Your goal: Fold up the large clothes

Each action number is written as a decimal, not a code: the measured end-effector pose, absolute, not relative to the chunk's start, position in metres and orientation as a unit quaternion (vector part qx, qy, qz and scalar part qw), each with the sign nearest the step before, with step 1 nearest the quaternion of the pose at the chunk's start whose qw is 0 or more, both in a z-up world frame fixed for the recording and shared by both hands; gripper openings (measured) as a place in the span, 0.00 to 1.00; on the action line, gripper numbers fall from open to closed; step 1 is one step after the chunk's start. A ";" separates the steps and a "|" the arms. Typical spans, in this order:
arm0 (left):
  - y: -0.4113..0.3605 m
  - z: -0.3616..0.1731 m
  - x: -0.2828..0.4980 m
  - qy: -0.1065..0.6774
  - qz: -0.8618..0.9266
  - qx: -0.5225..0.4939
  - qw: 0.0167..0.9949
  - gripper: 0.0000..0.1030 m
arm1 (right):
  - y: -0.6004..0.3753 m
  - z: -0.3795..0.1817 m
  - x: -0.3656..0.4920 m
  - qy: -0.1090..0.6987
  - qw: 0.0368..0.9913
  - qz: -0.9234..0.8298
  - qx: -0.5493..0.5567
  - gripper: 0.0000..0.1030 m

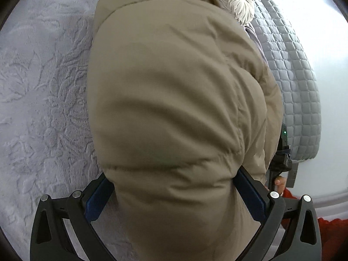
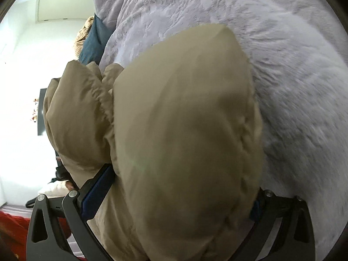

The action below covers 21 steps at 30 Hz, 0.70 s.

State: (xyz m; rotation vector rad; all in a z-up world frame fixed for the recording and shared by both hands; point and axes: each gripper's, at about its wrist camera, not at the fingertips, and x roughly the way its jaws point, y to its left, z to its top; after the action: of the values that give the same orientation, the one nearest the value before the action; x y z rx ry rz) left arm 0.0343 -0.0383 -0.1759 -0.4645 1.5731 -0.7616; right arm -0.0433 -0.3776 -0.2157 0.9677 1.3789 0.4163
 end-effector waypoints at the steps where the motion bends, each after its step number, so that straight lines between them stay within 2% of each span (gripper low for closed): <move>1: -0.037 -0.178 0.035 0.684 -0.332 -0.205 0.616 1.00 | -0.376 -0.217 -0.041 0.608 0.643 0.182 0.429 1.00; 6: -0.050 -0.180 0.037 0.686 -0.334 -0.200 0.615 1.00 | -0.372 -0.222 -0.034 0.616 0.622 0.168 0.453 0.95; 9: -0.055 -0.170 0.037 0.678 -0.337 -0.191 0.625 0.95 | -0.370 -0.218 -0.033 0.609 0.617 0.170 0.469 0.76; 11: -0.054 -0.160 0.038 0.672 -0.338 -0.193 0.630 0.85 | -0.370 -0.211 -0.034 0.596 0.620 0.168 0.482 0.61; 13: -0.052 -0.149 0.041 0.666 -0.342 -0.197 0.633 0.81 | -0.368 -0.204 -0.035 0.586 0.622 0.168 0.492 0.54; 17: -0.053 -0.125 0.050 0.651 -0.351 -0.188 0.646 0.81 | -0.358 -0.190 -0.032 0.562 0.629 0.174 0.508 0.47; 21: -0.046 -0.095 0.071 0.625 -0.358 -0.193 0.666 0.81 | -0.345 -0.170 -0.015 0.531 0.643 0.185 0.519 0.47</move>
State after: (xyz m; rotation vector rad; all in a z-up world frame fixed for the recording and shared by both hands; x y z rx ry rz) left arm 0.0706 -0.0461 -0.0948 -0.4350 1.4121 -0.8084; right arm -0.0146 -0.3445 -0.1696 1.1832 1.2097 0.4223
